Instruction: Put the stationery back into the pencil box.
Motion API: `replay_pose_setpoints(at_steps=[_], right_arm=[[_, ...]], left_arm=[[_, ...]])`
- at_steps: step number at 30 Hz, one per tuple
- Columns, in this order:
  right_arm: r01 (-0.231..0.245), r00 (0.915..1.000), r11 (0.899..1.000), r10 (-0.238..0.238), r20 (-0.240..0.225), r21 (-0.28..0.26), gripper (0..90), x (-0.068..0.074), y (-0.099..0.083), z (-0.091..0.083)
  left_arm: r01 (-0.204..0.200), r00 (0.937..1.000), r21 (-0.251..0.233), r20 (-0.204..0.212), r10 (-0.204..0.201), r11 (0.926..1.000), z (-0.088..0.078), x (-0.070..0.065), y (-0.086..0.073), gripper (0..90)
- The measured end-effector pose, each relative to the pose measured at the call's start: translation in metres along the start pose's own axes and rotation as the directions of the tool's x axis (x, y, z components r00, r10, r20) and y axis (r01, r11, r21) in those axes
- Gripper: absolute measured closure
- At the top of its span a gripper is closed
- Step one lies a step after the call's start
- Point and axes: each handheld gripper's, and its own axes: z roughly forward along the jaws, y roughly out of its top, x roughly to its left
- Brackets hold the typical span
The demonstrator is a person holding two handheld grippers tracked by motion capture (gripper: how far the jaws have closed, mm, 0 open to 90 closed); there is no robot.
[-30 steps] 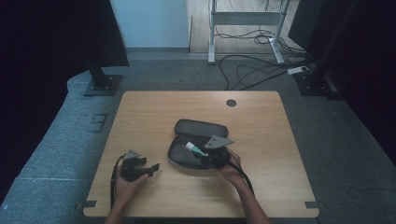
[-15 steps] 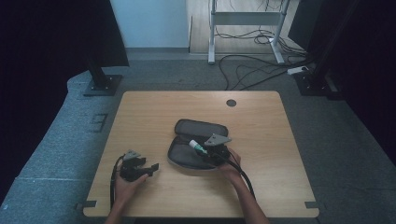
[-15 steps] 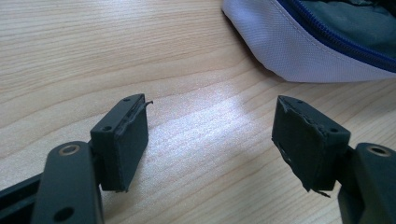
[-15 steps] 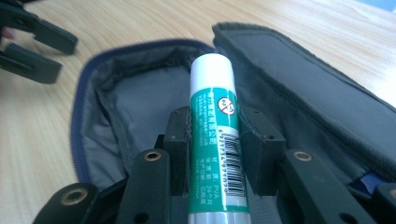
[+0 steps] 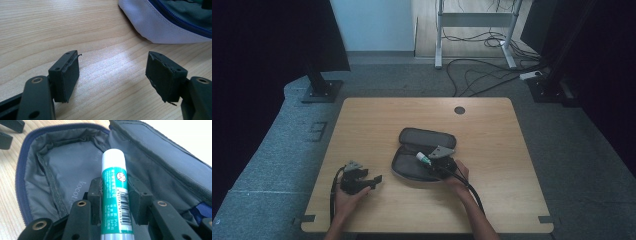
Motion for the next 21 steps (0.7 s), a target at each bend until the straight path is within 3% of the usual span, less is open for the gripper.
replay_pose_setpoints(at_steps=[6,14,21], right_arm=[[0.005,1.0,1.0,-0.005,0.004,0.026,64.7,0.0006,-0.0019,0.0032],[0.055,0.9976,0.997,-0.058,0.039,0.056,60.8,0.005,-0.0028,0.007],[0.03,0.9989,0.999,-0.03,0.035,0.01,52.8,0.0046,0.0009,-0.0016]], left_arm=[[-0.001,1.0,-0.001,0.002,0.001,1.0,0.0,0.0003,0.0,27.0],[-0.002,1.0,0.0,0.003,0.002,1.0,-0.0001,0.0007,0.0,27.3],[-0.001,1.0,0.001,0.004,0.001,1.0,-0.0002,0.0007,0.0,27.3]])
